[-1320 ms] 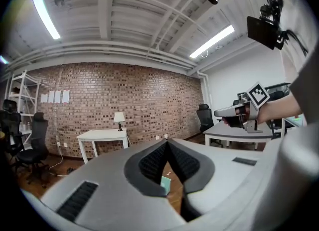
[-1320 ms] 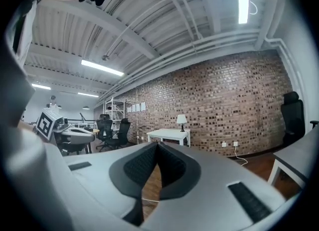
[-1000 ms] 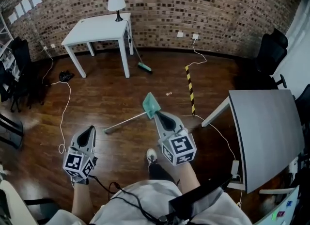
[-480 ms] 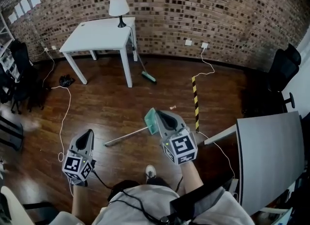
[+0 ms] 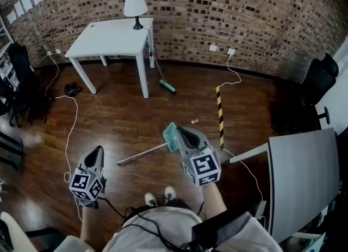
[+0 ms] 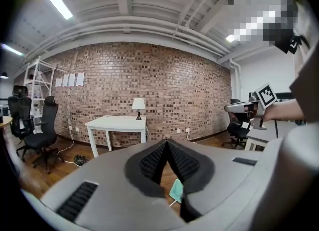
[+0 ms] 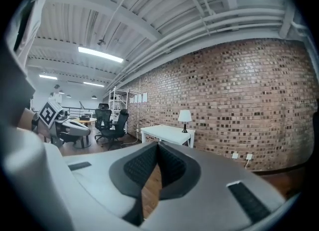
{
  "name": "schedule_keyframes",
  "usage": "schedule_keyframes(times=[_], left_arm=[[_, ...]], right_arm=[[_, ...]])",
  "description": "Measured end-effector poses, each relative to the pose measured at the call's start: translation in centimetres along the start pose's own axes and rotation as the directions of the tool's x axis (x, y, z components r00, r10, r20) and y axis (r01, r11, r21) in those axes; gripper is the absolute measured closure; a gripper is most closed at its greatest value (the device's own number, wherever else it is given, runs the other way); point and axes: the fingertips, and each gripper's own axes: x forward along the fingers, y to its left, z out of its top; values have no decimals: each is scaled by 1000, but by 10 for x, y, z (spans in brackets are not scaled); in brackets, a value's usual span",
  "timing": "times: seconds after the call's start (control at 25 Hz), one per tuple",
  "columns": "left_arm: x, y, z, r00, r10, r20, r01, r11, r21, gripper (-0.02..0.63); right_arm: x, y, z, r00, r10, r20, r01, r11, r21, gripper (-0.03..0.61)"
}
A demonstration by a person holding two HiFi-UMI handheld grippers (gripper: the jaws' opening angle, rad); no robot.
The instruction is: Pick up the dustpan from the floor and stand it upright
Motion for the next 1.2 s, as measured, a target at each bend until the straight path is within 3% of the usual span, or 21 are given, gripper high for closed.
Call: schedule_keyframes(times=[0.16, 0.28, 0.52, 0.64, 0.84, 1.04, 1.2], left_arm=[[-3, 15, -14, 1000, -9, -5, 9, 1000, -12, 620], [-17, 31, -42, 998, -3, -60, 4, 1000, 11, 617], [-13, 89, -124, 977, 72, -201, -62, 997, 55, 523], [-6, 117, -188, 960, 137, -245, -117, 988, 98, 523], [14, 165, -312, 927, 224, -300, -201, 974, 103, 494], [63, 190, -465, 894, 220, -390, -206, 975, 77, 457], [95, 202, -584, 864, 203, -462, -213, 977, 30, 417]], right_arm=[[5, 6, -7, 1000, -19, -23, 19, 1000, 6, 571], [6, 15, -17, 998, -44, -54, 45, 999, 17, 571], [17, 28, -24, 994, -87, -64, 89, 996, 26, 571], [15, 29, -38, 989, -135, -60, 138, 990, 43, 571], [34, 26, -86, 981, -174, -86, 177, 984, 33, 571], [69, 12, -174, 980, -148, -133, 159, 985, 74, 571], [102, 5, -274, 977, -125, -173, 139, 988, 70, 571]])
